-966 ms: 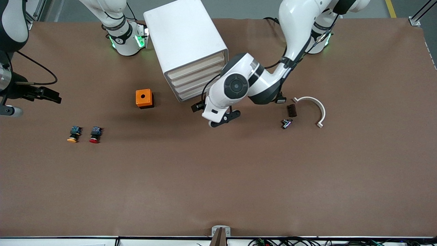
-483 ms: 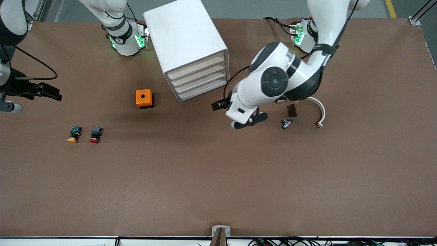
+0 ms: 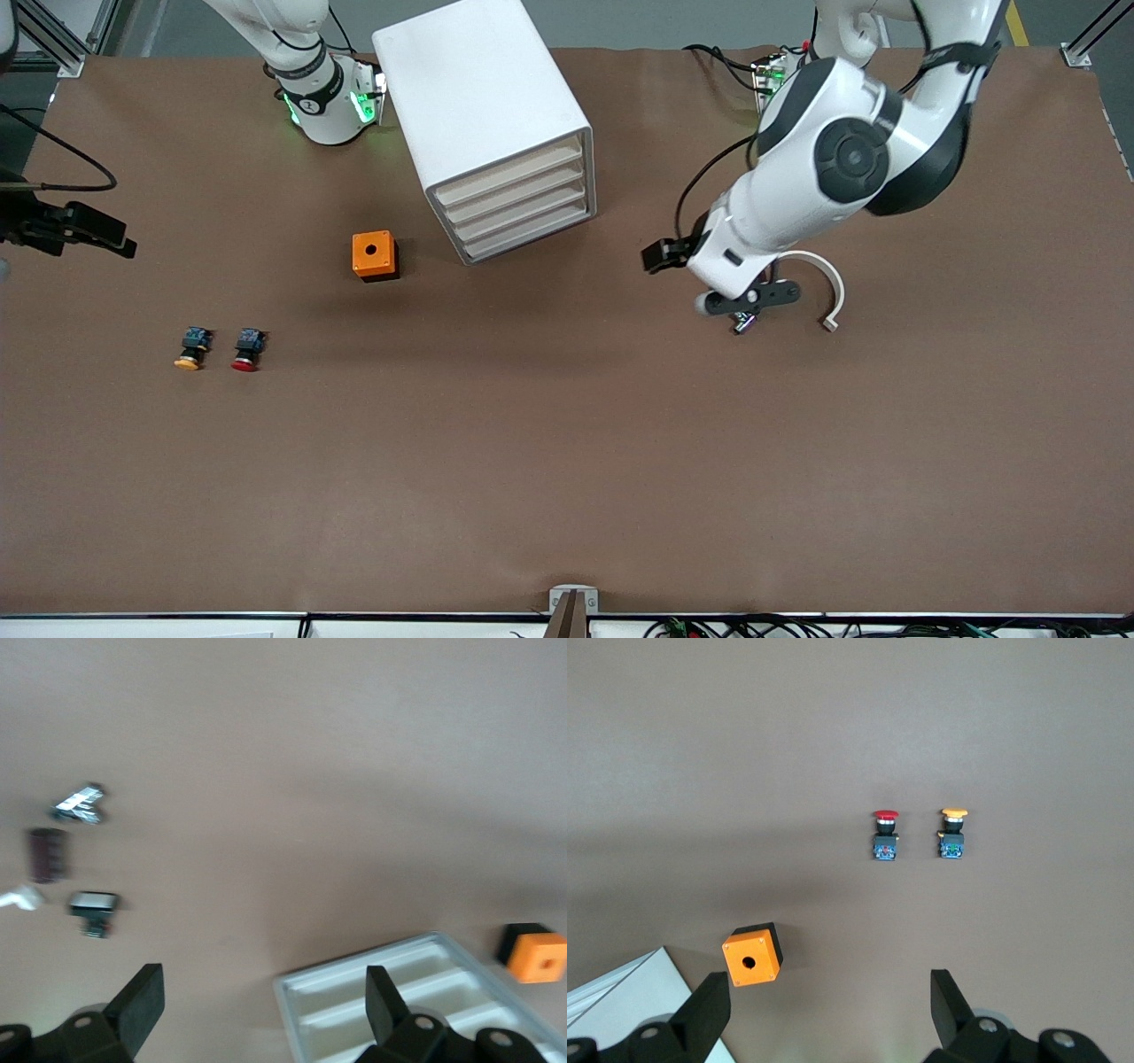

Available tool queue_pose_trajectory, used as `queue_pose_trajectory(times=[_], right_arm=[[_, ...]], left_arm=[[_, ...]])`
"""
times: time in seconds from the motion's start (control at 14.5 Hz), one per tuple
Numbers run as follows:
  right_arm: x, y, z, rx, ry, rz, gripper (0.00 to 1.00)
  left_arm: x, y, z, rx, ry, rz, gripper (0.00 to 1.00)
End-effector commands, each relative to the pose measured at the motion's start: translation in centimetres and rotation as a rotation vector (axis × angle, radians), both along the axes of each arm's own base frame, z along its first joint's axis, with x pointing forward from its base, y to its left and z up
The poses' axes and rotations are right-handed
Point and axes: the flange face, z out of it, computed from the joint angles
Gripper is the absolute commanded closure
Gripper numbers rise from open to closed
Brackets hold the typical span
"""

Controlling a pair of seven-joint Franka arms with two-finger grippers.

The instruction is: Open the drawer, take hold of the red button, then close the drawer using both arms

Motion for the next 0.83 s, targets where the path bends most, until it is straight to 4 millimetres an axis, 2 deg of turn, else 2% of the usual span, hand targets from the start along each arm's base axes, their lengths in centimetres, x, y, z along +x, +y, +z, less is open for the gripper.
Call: queue_pose_trajectory(times=[0.0,0.14,0.34,0.48,0.69,0.76], right_arm=[[0.2,-0.2,0.4,0.028,0.025,0.008,0.0],[0.0,-0.1,0.2,0.026,0.033,0.009,0.0],[-0.4,-0.5,0.5,0.025,0.043,0.003,0.0],[-0.6,-0.4,0.9,0.016,0.038,0.005,0.0],[-1.3,1.0,2.5,-0.008,0.008,0.026,0.0],[-1.5,1.0,3.0,-0.008,-0.004,0.023,0.0]], left_arm=[[-3.6,4.4,1.2,0.033,-0.047,-0.084,0.0],[-3.9,7.1,1.7,0.035,-0.055,-0.111,0.0],[-4.7,11.1,3.7,0.047,0.01,-0.107,0.0],[-4.9,14.9,5.7,0.037,0.03,-0.173,0.0],[-3.5,22.1,8.7,-0.019,0.006,-0.217,0.0],[-3.4,23.4,9.7,-0.02,0.0,-0.198,0.0]])
